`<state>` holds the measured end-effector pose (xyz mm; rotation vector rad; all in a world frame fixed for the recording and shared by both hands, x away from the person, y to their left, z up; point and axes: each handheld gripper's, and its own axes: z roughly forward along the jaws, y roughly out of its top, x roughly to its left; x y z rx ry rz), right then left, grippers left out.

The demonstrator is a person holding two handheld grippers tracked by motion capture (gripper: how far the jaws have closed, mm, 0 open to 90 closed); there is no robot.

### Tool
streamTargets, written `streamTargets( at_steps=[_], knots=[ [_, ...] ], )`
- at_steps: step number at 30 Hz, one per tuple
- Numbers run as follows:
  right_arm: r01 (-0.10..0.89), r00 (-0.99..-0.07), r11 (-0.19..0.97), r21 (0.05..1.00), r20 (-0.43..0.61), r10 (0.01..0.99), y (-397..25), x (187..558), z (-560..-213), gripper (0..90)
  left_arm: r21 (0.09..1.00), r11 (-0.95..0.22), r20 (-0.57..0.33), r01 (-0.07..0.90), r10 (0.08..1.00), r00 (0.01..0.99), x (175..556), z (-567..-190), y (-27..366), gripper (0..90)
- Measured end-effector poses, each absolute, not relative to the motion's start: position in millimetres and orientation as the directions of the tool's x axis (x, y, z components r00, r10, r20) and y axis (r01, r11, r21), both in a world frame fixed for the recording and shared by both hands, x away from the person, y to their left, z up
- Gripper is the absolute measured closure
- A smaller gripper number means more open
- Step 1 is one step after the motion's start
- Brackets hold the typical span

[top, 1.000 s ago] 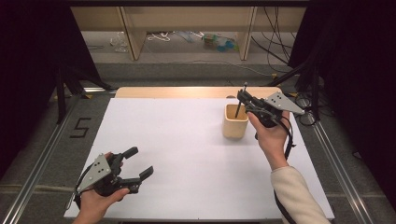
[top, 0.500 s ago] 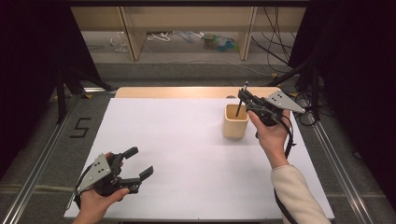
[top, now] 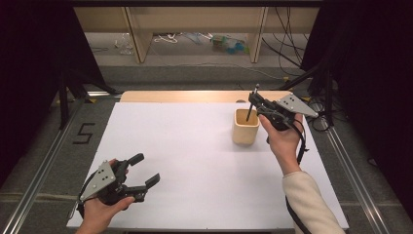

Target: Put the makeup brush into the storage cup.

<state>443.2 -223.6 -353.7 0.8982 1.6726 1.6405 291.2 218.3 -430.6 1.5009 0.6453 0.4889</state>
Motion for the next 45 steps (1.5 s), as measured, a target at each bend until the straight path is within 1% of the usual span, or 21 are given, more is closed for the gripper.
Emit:
streamTargets(
  at_steps=[16,30,34,38,39,42,43,45],
  knots=[
    [0.04,-0.569,-0.009,0.999,0.03,0.822,-223,447,-354,83.7,0.995,0.026,-0.086,0.092,0.663,0.744,291,-431,218,14.9],
    [0.057,-0.563,-0.007,0.998,0.038,0.825,-225,450,-356,83.7,0.995,0.026,-0.086,0.092,0.662,0.744,291,-431,218,14.9],
    [0.043,-0.554,-0.013,0.999,0.035,0.832,-225,453,-358,83.7,0.995,0.028,-0.087,0.091,0.662,0.745,292,-431,219,15.0],
    [0.046,-0.549,-0.01,0.999,0.033,0.835,-225,455,-359,83.7,0.995,0.027,-0.086,0.091,0.662,0.745,292,-431,219,15.0],
    [0.059,-0.549,-0.001,0.998,0.033,0.835,-225,455,-359,83.7,0.995,0.027,-0.086,0.091,0.661,0.745,292,-431,219,14.9],
    [0.046,-0.55,-0.009,0.999,0.033,0.835,-225,457,-360,83.7,0.995,0.027,-0.088,0.093,0.661,0.745,292,-431,218,14.9],
    [0.062,-0.551,-0.004,0.998,0.038,0.834,-226,458,-360,83.7,0.995,0.027,-0.088,0.093,0.661,0.745,292,-431,218,14.9],
    [0.061,-0.548,-0.004,0.998,0.037,0.836,-226,459,-361,83.7,0.995,0.022,-0.088,0.097,0.664,0.743,291,-431,219,15.0]
  ],
)
